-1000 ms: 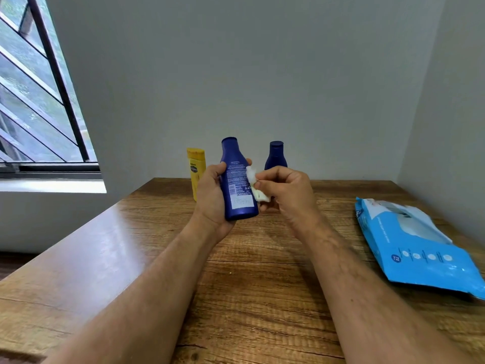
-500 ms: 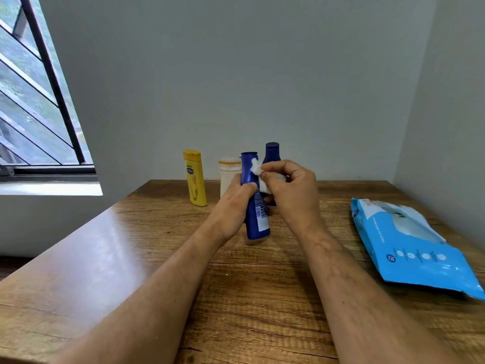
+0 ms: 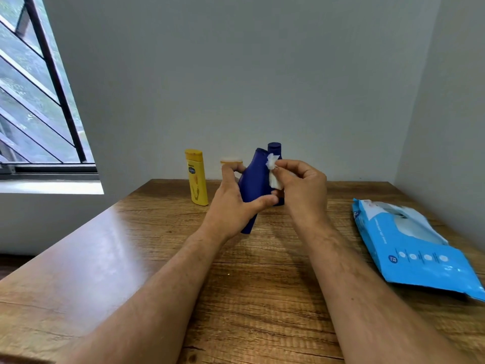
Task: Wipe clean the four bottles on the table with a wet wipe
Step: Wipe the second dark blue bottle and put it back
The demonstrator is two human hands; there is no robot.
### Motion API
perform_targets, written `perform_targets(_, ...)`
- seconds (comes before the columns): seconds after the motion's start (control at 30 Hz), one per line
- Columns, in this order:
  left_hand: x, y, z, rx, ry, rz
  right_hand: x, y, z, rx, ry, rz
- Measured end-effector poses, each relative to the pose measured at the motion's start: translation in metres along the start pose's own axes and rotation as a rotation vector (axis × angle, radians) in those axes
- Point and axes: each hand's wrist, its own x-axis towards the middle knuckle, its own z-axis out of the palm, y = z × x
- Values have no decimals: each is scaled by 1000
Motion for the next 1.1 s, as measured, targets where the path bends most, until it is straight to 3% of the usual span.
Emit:
perform_targets(0.13, 1, -3, 4, 65, 36, 1, 1, -2, -1, 70, -35, 37)
perform_targets(0.3, 1, -9, 5, 24, 23, -15, -7, 6, 2, -231, -257, -114)
perform_targets(0.4, 0, -7, 5, 28, 45, -30, -8, 8, 5, -268, -265, -132)
perform_targets(0.57, -2, 1, 15, 20, 118, -171, 8, 4, -9, -25, 57, -51)
perform_targets(0.67, -6, 8, 26, 4, 151, -219, 19, 12, -24, -1, 243, 37)
perform_targets(0.87, -4, 16, 59, 169, 119, -151, 27, 21, -30, 21, 403, 104)
perform_targets(1.1, 0, 22, 82, 320, 122, -278, 31, 22, -44, 18, 538, 70)
